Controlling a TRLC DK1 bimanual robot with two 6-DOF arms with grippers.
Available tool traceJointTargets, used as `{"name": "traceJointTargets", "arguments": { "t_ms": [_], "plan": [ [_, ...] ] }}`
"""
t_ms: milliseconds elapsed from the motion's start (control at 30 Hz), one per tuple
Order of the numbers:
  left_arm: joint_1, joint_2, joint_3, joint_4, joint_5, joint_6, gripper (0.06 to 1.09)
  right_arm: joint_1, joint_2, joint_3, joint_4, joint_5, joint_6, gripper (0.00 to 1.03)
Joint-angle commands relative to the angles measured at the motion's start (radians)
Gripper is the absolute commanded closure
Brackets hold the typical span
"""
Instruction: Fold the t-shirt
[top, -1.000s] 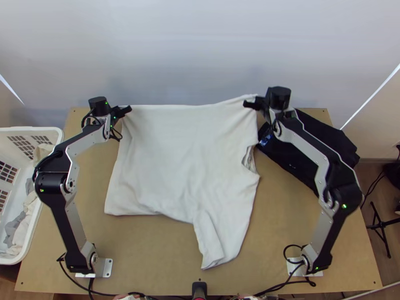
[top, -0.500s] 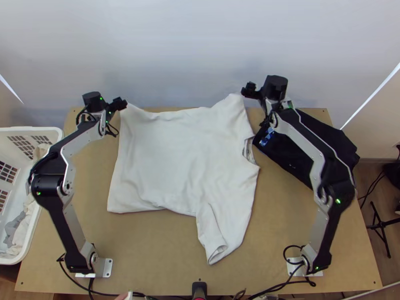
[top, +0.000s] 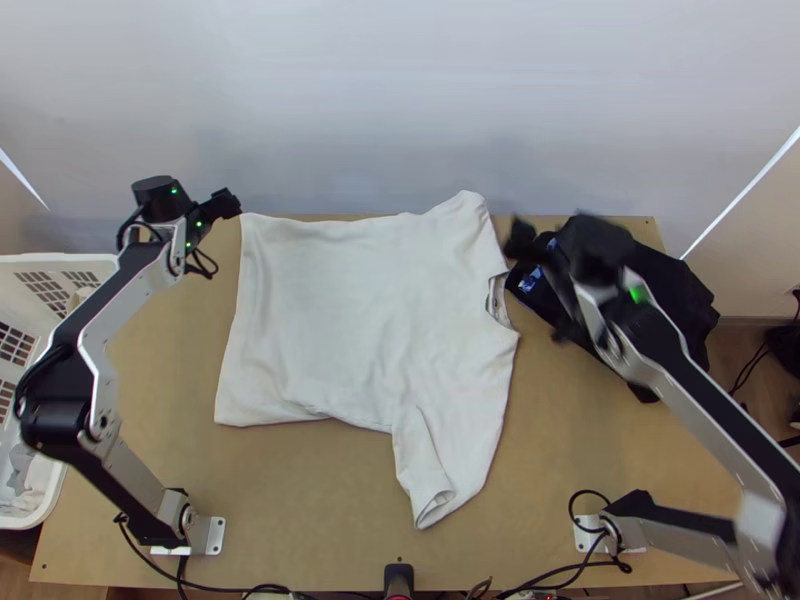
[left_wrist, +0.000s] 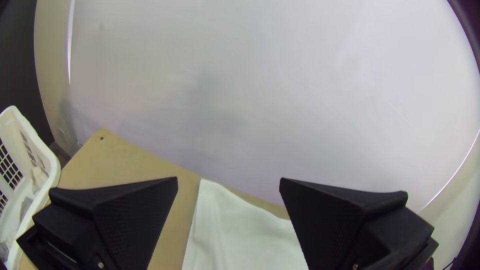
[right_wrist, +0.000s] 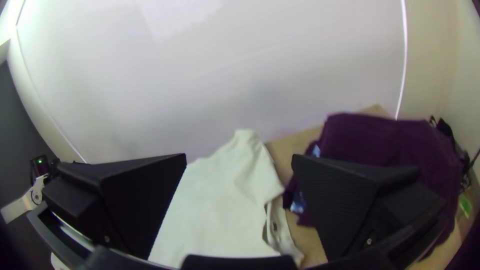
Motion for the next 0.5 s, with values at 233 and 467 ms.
{"name": "traceJointTargets", "arguments": {
  "t_ms": [233, 467],
  "plan": [
    [0.002, -0.287, -0.202, -0.267, 0.171, 0.041, 0.1, -0.019, -0.203, -0.322, -0.578, -0.512, 0.439, 0.04],
    [0.008, -0.381, -0.274, -0.302, 0.169, 0.092, 0.1, -0.081, -0.145, -0.36, -0.682, -0.649, 0.459, 0.09]
  ]
}}
